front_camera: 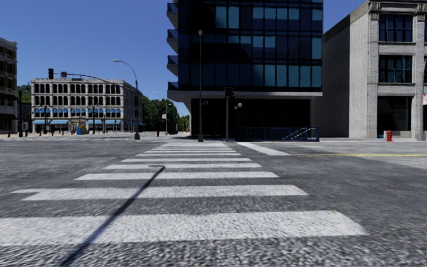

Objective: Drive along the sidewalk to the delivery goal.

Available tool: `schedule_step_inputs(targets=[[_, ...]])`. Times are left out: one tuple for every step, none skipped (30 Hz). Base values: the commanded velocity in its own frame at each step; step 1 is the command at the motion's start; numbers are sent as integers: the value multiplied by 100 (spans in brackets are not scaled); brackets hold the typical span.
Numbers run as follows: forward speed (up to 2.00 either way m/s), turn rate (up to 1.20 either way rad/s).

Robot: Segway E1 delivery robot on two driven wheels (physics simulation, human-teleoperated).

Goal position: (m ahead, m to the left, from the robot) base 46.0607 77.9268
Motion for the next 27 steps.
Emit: schedule_step_inputs(targets=[[187,0],[187,0],[187,0],[187,16],[187,26],[187,29],[187,29],[187,30],[187,30],[187,30],[187,30],[187,30],[187,30],[187,30],[187,30],[187,30],[187,30],[187,30],[187,30],[187,30],[187,30],[187,29],[187,29],[187,23],[187,22],[187,22],[187,21]])
